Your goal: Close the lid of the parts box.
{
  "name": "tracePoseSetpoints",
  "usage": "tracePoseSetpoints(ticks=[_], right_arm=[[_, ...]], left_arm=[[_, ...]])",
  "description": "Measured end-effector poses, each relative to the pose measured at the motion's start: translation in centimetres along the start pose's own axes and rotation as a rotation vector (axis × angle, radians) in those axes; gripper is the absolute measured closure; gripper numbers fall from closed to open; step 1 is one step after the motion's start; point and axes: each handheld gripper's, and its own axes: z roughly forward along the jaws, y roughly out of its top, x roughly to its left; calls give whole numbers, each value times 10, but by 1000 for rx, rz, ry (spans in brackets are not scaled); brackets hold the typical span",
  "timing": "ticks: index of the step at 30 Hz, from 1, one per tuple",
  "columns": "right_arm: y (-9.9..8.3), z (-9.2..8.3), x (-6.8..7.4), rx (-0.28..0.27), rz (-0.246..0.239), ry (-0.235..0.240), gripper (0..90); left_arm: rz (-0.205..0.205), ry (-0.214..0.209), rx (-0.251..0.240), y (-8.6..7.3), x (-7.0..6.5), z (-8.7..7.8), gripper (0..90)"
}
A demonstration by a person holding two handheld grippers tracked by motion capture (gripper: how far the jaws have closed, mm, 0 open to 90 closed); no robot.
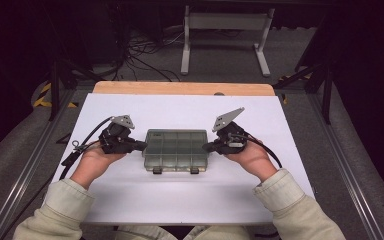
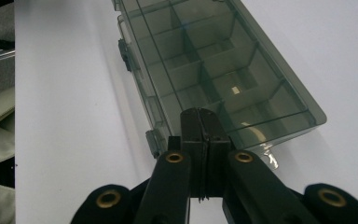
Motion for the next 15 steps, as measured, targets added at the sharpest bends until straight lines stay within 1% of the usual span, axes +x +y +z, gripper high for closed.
tracePoseSetpoints(ticks=[3, 4, 5, 7, 10, 11, 12, 13, 15], right_arm=[[0, 2, 1, 15, 0, 4, 900], [0, 3, 1, 17, -3, 6, 900], [-1, 4, 1, 21, -5, 10, 900], [-1, 6, 2, 34, -5, 12, 900], [-1, 8, 3, 50, -5, 14, 900], [-2, 9, 4, 55, -5, 17, 900], [-2, 10, 4, 62, -6, 17, 900], [-2, 11, 4, 69, -4, 18, 900], [-2, 13, 5, 77, -5, 22, 900]], left_arm=[[7, -3, 21, 0, -2, 3, 896], [1, -7, 26, 0, -2, 4, 896], [10, -4, 31, 0, -2, 5, 896], [12, -9, 42, 0, -4, 7, 896], [16, -10, 48, 0, -5, 8, 896], [23, -5, 56, 0, -6, 9, 896], [21, -12, 59, 0, -6, 10, 896], [28, -3, 67, 1, -7, 11, 896], [25, -6, 72, 1, -8, 12, 896]])
